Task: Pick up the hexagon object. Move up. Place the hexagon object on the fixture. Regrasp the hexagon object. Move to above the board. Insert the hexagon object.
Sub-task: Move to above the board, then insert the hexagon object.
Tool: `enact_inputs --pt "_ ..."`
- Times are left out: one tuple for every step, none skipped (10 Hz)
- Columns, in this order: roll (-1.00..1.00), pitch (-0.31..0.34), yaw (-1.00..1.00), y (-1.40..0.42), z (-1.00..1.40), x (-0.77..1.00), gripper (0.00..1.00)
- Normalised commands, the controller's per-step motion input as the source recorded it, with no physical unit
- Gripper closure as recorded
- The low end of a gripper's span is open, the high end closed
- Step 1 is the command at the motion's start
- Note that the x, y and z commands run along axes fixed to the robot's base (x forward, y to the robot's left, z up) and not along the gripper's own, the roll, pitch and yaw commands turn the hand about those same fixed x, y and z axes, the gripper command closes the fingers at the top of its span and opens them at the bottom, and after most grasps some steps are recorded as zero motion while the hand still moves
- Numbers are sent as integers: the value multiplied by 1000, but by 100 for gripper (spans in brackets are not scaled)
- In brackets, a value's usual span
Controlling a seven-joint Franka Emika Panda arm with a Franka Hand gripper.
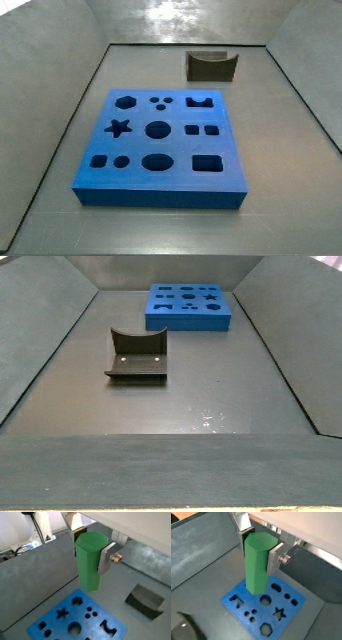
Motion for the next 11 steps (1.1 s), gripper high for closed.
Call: enact_inputs --pt "-208 -27 -19 -8 -5 -34 100" --pt "0 0 0 -17 0 0 100" --pt "46 0 0 -103 0 0 100" --pt "151 171 -657 -71 -151 169 100" --pt "126 171 -986 0 -431 -60 100" --pt "60 294 -917 17 -554 -14 100" --pt "0 271 -363 0 -157 177 100" --pt "0 0 0 -11 -46 0 100" --pt "-246 426 -266 366 -329 594 100" --pt "-197 451 -254 411 -463 586 100" --pt "0 409 -446 240 -500 537 100"
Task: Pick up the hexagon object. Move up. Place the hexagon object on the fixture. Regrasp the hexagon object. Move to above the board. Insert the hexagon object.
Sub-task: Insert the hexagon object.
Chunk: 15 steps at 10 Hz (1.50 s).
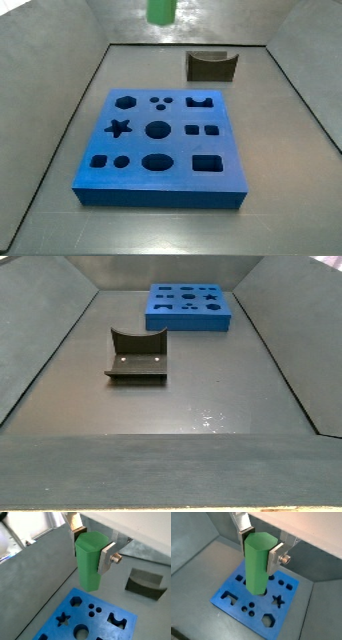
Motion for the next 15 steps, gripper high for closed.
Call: enact_inputs --pt "-77 -86 -1000 0 -623 0 100" --pt "0 0 -1000 0 -683 0 100" --pt "-17 -23 -1000 0 -717 0 100" --pt "-400 0 -520 0 -229 243 100" --pt "0 0 0 0 -20 0 100" --pt "-191 -60 -189 529 -574 -960 100" --pt "-317 -20 -214 483 -714 -1000 100" --pt "-343 -60 -223 463 -774 -1000 100" --pt "-743 -160 0 97 -400 -363 100" --pt "-1000 0 354 0 -74 -6 100" --pt "-877 0 291 94 -231 0 100" --pt "29 0 0 0 -37 -23 100" --pt "120 0 0 0 -711 -451 100" --pt "43 -11 11 80 -749 -757 100" --pt "0 -86 6 0 0 -49 100"
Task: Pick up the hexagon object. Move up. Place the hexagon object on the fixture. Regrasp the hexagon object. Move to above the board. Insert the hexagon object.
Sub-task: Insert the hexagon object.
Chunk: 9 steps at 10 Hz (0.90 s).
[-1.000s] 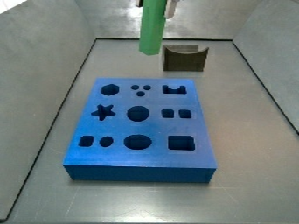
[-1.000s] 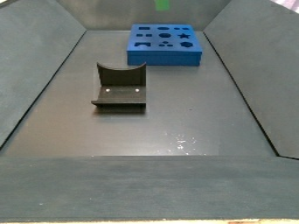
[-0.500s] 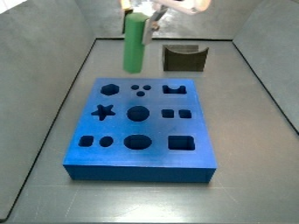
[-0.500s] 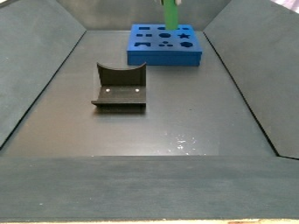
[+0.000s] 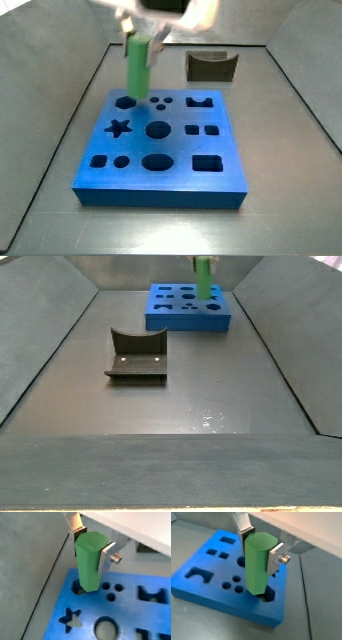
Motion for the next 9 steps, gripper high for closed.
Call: enact_inputs --pt "126 -14 0 0 -363 -423 100" --pt "0 -14 0 0 -354 -520 100" --pt "0 0 0 0 -51 -103 100" --pt "0 -91 0 0 -346 -589 100" --pt "-69 -189 71 0 -211 -471 100" --pt "14 -34 631 -94 -254 -194 100" --pt "-291 -74 891 77 -360 -220 100" --pt "-280 -49 880 157 -314 -223 100" --pt "-180 -23 329 0 -71 0 100"
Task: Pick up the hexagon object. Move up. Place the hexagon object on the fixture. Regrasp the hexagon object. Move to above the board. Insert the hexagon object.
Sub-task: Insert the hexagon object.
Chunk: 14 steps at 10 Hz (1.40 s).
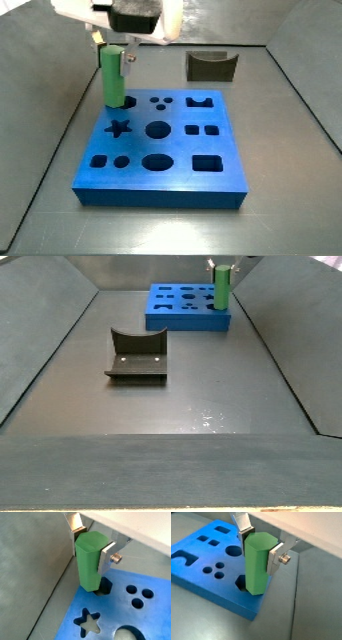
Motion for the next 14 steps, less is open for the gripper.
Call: enact_inputs --pt "0 0 -106 0 -34 206 100" --pt "0 26 -257 0 -77 440 100" --pt "0 91 -260 -3 -34 440 100" --pt "20 0 0 0 0 0 100" --pt "0 0 0 0 -77 0 100" --pt "20 83 66 23 -174 83 100" --pt "0 0 309 257 -143 0 100" --pt "0 0 320 323 -31 0 100" --pt "0 117 160 337 -3 320 100" --pt "0 151 0 74 0 323 100" --pt "0 0 -71 0 0 89 100" --pt "0 0 -220 0 -89 0 100" --pt "0 17 0 0 0 0 100" --pt "9 0 0 0 -9 0 100"
